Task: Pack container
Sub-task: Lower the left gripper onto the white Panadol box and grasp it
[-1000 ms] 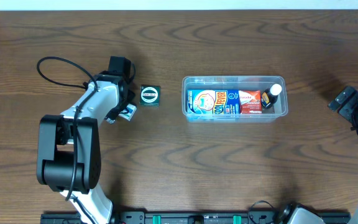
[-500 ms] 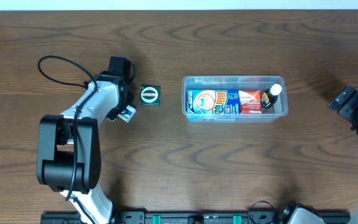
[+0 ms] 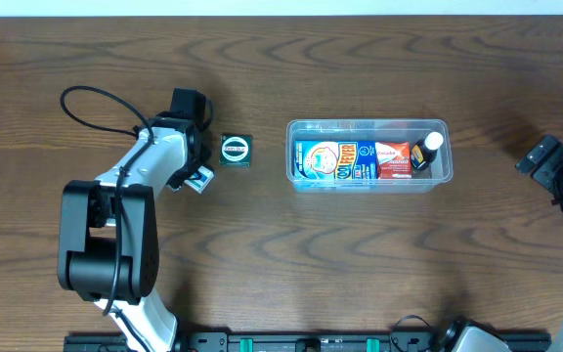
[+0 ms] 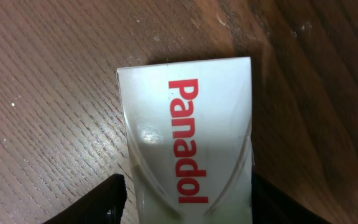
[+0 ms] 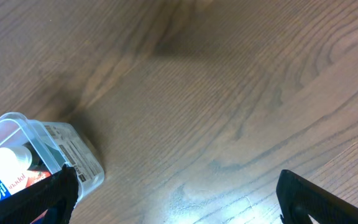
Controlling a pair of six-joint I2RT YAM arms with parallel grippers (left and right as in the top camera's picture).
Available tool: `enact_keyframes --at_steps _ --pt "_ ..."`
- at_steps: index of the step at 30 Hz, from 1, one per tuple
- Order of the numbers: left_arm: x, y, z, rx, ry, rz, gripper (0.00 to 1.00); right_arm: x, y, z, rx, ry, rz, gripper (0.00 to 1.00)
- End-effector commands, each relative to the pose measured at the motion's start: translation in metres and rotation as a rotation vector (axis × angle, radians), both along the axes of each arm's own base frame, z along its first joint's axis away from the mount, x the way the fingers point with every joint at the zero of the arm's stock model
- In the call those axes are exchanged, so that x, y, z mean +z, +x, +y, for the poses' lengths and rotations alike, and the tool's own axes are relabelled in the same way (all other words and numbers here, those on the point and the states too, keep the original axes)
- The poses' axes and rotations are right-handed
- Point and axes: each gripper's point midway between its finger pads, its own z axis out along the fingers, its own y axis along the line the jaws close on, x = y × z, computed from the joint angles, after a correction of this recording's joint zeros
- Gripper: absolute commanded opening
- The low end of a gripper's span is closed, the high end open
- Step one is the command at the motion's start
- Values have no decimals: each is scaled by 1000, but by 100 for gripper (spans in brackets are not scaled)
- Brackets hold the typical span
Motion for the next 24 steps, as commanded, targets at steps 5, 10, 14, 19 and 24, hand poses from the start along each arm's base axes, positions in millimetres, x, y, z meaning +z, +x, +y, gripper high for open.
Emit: enact_keyframes --at_steps 5,10,14,19,24 --pt "3 3 5 2 20 -6 69 5 0 -5 -27 -8 -12 99" --pt "0 -2 6 1 22 8 72 5 0 -5 -27 -8 -12 99" --pt "-1 -3 6 1 23 12 72 5 0 -5 -27 -8 -12 99" --pt "-1 -2 6 2 23 8 87 5 0 -5 -27 -8 -12 99" --pt "1 8 5 -79 35 -13 91 5 0 -5 -27 -8 -12 99"
